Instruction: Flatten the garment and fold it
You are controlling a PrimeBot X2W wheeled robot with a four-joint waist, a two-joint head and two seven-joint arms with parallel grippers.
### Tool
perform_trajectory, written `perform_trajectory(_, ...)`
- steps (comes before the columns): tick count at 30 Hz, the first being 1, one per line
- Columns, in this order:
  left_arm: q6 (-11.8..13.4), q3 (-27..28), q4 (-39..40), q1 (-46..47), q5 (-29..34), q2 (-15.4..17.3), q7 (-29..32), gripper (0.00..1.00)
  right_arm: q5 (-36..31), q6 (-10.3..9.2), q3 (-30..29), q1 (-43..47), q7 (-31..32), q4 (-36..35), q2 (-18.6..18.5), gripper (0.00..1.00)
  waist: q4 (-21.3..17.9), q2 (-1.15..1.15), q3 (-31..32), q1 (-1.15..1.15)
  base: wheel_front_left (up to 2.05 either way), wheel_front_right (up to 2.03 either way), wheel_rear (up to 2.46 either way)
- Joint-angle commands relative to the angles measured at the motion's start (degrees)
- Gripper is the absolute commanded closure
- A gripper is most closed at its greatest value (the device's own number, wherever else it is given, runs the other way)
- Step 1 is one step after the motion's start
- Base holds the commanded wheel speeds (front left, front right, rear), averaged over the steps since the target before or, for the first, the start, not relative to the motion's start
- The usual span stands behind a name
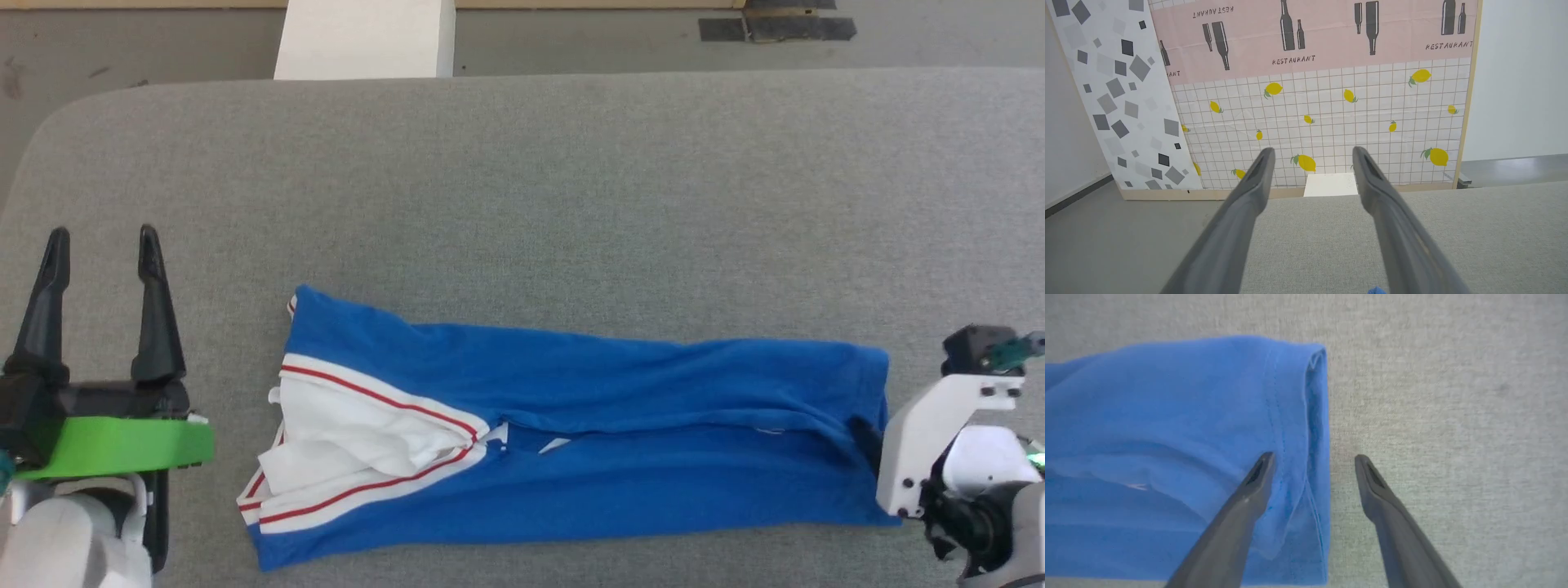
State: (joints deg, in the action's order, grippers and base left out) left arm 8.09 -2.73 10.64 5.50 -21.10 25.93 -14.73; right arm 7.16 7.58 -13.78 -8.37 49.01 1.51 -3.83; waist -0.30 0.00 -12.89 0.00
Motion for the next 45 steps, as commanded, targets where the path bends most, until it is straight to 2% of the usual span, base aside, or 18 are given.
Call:
perform_trajectory(1, -0.83, 0.83, 0.47, 0.77, 1.58, -1.54, -0.24, 0.00, -1.05, -0.09, 0.13, -0.53, 0.88, 1.11, 0.26, 0.00, 0.91, 0.00, -1.06, 0.00, 0.00, 0.00, 0.00)
perform_trajectory(8, -5.27, 4.70, -0.99, -1.05, 4.19, -7.27, -0.26, 0.00, -2.17, -0.09, 0.39, -1.10, 1.27, 5.61, 0.69, 0.00, 1.04, 0.00, -1.94, 0.00, 0.00, 0.00, 0.00)
perform_trajectory(9, -5.93, 5.32, -1.17, -1.18, 4.41, -8.00, -0.26, 0.00, -1.85, -0.09, 0.61, -1.27, 1.50, 6.22, 0.72, 0.73, 0.97, 0.00, -1.96, 0.00, 0.00, 0.00, 0.00)
perform_trajectory(10, -6.42, 5.77, -1.38, -1.31, 4.58, -8.57, -0.26, 0.00, -1.50, -0.09, 0.67, -1.44, 1.41, 6.46, 0.74, 0.98, 0.91, 0.00, -1.96, 0.00, 0.00, 0.00, 0.00)
perform_trajectory(13, -8.05, 7.10, -1.74, -1.27, 5.46, -10.29, -0.26, 0.00, -0.55, -0.09, 0.18, -2.13, 1.76, 6.44, 0.60, 1.00, 0.85, 0.00, -2.09, 0.00, 0.00, 0.00, 0.00)
perform_trajectory(15, -9.85, 8.60, -1.89, -0.73, 6.82, -11.90, -0.26, 0.00, -0.30, -0.09, -2.59, -3.40, 2.11, 5.71, -2.14, 1.00, 0.80, 0.00, -2.16, 0.00, 0.00, 0.00, 0.00)
perform_trajectory(21, -11.87, 10.44, -1.76, -0.02, 8.51, -13.82, -0.27, 0.00, -2.48, -0.09, -9.13, -5.18, 2.87, 6.00, -6.70, 1.00, 0.95, 0.00, -2.25, 0.00, 0.00, 0.00, 0.00)
perform_trajectory(26, -13.10, 11.16, -2.08, 0.01, 9.48, -15.22, -0.27, 0.00, -3.70, -0.09, -9.61, -5.16, 3.87, 4.33, -9.10, 1.00, 1.28, 0.00, -1.55, 0.00, 0.00, 0.00, 0.00)
perform_trajectory(32, -13.99, 11.97, -1.87, -0.79, 10.48, -16.89, -0.27, 0.00, 0.08, -0.09, -2.68, -0.98, 9.79, -7.79, -11.53, 1.00, 1.42, 0.00, 0.10, 0.00, 0.00, 0.00, 0.00)
perform_trajectory(37, -14.44, 12.41, -1.22, -1.50, 11.20, -18.16, -0.27, 0.00, 3.59, -0.09, 4.70, 2.57, 16.67, -19.65, -10.74, 1.00, 1.39, 0.00, 0.92, 0.00, 0.00, 0.00, 0.00)
perform_trajectory(41, -14.80, 11.95, -1.29, -1.45, 11.61, -18.75, -0.27, 0.00, 5.97, -0.09, 10.44, 2.47, 17.51, -22.46, -8.84, 1.00, 2.10, 0.00, 0.95, 0.00, 0.00, 0.00, 0.00)
perform_trajectory(45, -15.08, 11.59, -1.13, -1.17, 11.57, -19.14, -0.27, 0.00, 7.24, -0.09, 15.32, 0.57, 14.83, -20.15, -4.63, 1.00, 3.67, 0.00, 0.33, 0.00, 0.00, 0.00, 0.00)
